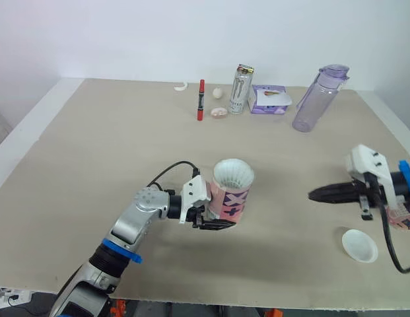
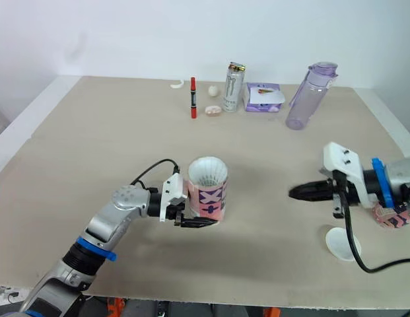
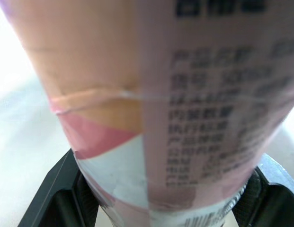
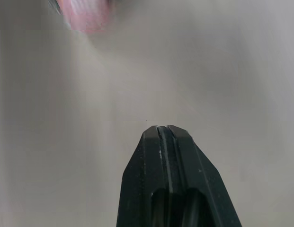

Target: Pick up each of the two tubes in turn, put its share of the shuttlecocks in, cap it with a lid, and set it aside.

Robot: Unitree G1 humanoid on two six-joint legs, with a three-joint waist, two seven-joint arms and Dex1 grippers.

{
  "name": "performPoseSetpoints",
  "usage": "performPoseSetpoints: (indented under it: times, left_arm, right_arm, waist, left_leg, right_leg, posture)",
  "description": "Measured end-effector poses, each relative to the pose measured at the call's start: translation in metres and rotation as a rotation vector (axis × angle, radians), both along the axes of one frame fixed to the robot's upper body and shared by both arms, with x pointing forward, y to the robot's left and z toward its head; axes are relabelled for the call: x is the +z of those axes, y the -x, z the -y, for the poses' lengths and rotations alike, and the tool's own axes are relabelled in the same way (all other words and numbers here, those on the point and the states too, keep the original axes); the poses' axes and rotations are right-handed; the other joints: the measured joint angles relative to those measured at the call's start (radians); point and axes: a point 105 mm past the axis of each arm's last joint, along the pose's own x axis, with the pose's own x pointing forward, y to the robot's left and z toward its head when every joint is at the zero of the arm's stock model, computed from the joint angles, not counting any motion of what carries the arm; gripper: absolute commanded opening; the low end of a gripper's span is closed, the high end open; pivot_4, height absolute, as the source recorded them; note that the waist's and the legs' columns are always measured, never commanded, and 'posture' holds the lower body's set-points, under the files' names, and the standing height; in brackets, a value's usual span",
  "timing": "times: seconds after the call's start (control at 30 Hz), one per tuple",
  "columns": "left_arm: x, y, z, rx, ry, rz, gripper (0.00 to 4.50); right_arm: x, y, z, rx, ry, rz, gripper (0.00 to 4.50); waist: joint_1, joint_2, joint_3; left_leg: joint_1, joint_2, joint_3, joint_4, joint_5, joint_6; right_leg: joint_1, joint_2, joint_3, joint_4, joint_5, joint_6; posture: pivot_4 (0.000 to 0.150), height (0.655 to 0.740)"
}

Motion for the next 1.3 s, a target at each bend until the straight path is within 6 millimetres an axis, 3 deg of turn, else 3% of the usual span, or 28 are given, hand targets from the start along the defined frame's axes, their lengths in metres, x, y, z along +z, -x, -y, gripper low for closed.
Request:
performPoseSetpoints:
  times: [0.07,0.13,0.17,0.2,0.23,0.27,0.37,0.6,0.83,1.17,1.2,1.23,1.3]
  left_arm:
    - [-0.006,0.000,0.000,-0.002,-0.014,0.005,3.14]
    - [-0.010,0.001,0.001,-0.010,-0.031,0.024,3.14]
    - [-0.011,0.001,0.001,-0.011,-0.038,0.047,3.14]
    - [-0.012,0.001,0.001,-0.012,-0.041,0.052,3.14]
    - [-0.013,0.001,0.001,-0.014,-0.049,0.068,3.14]
    - [-0.013,0.001,0.001,-0.014,-0.050,0.070,3.14]
    - [-0.014,-0.001,0.003,-0.025,-0.064,0.119,3.14]
    - [-0.014,-0.001,0.004,-0.041,-0.068,0.158,3.14]
    - [-0.014,-0.001,0.004,-0.044,-0.068,0.177,3.14]
    - [-0.016,-0.002,0.002,-0.032,-0.068,0.130,3.14]
    - [-0.016,-0.002,0.002,-0.033,-0.068,0.130,3.14]
    - [-0.016,-0.001,0.002,-0.033,-0.069,0.128,3.14]
    - [-0.016,-0.001,0.002,-0.032,-0.071,0.125,3.14]
  right_arm:
    - [-0.005,0.002,0.009,-0.017,0.028,-0.014,0.82]
    - [-0.007,0.004,0.019,-0.040,0.056,-0.031,1.63]
    - [-0.007,0.005,0.023,-0.046,0.072,-0.035,2.32]
    - [-0.007,0.005,0.024,-0.046,0.074,-0.035,2.46]
    - [-0.008,0.006,0.024,-0.044,0.075,-0.033,2.97]
    - [-0.008,0.006,0.025,-0.044,0.075,-0.033,2.97]
    - [-0.008,0.006,0.029,-0.041,0.096,-0.024,4.28]
    - [-0.009,0.006,0.040,-0.065,0.126,-0.026,4.28]
    - [-0.024,0.011,0.062,-0.022,0.241,-0.052,4.28]
    - [-0.040,0.001,0.069,0.037,0.300,-0.062,4.28]
    - [-0.040,0.000,0.070,0.034,0.301,-0.064,3.78]
    - [-0.042,0.000,0.070,0.031,0.299,-0.069,3.64]
    - [-0.046,0.000,0.070,0.031,0.294,-0.080,2.90]
  waist:
    - [0.000,0.002,0.000]
    - [0.000,0.002,0.000]
    - [0.000,0.003,0.000]
    - [-0.001,0.002,0.000]
    - [-0.001,0.002,0.000]
    - [-0.001,0.002,0.000]
    - [0.000,0.003,0.000]
    - [0.000,0.003,-0.001]
    - [-0.001,0.004,-0.001]
    - [-0.003,0.007,-0.003]
    - [-0.003,0.007,-0.003]
    - [-0.003,0.007,-0.003]
    - [-0.003,0.007,-0.003]
  left_leg:
    - [0.001,0.000,-0.001,0.001,0.000,0.000]
    - [0.001,0.000,-0.001,0.001,0.000,0.000]
    - [0.002,0.000,-0.001,0.002,0.000,0.000]
    - [0.004,0.000,-0.001,0.003,0.000,0.000]
    - [0.005,0.000,-0.001,0.003,0.000,0.000]
    - [0.005,0.000,-0.001,0.003,0.000,0.000]
    - [0.006,-0.001,0.000,0.003,0.000,0.000]
    - [0.007,-0.001,0.001,0.003,0.000,0.000]
    - [0.008,-0.001,0.003,0.002,0.000,0.000]
    - [0.010,0.000,0.004,0.002,0.000,0.000]
    - [0.010,0.000,0.004,0.002,0.000,0.000]
    - [0.010,0.000,0.005,0.002,0.000,0.000]
    - [0.011,0.000,0.005,0.002,0.000,0.000]
  right_leg:
    - [0.001,0.001,0.000,0.000,0.001,-0.001]
    - [0.001,0.001,0.000,0.000,0.001,-0.001]
    - [0.002,0.001,0.001,0.000,0.002,-0.001]
    - [0.004,0.001,0.001,0.000,0.002,-0.001]
    - [0.005,0.001,0.002,0.000,0.002,-0.001]
    - [0.005,0.001,0.002,0.000,0.002,-0.001]
    - [0.006,0.000,0.002,0.000,0.002,-0.001]
    - [0.006,0.000,0.003,0.000,0.002,-0.001]
    - [0.007,0.000,0.005,0.000,0.002,0.000]
    - [0.008,0.000,0.007,0.000,0.002,0.000]
    - [0.008,0.000,0.007,0.000,0.002,0.000]
    - [0.008,0.000,0.007,0.000,0.002,0.000]
    - [0.008,0.000,0.007,0.000,0.002,0.000]
  posture:
    - [0.150,0.7400]
    - [0.150,0.7400]
    - [0.150,0.7400]
    - [0.150,0.7400]
    - [0.150,0.7400]
    - [0.150,0.7400]
    - [0.150,0.7400]
    - [0.150,0.7400]
    - [0.150,0.7400]
    - [0.150,0.7400]
    - [0.150,0.7400]
    - [0.150,0.7400]
    - [0.150,0.7400]
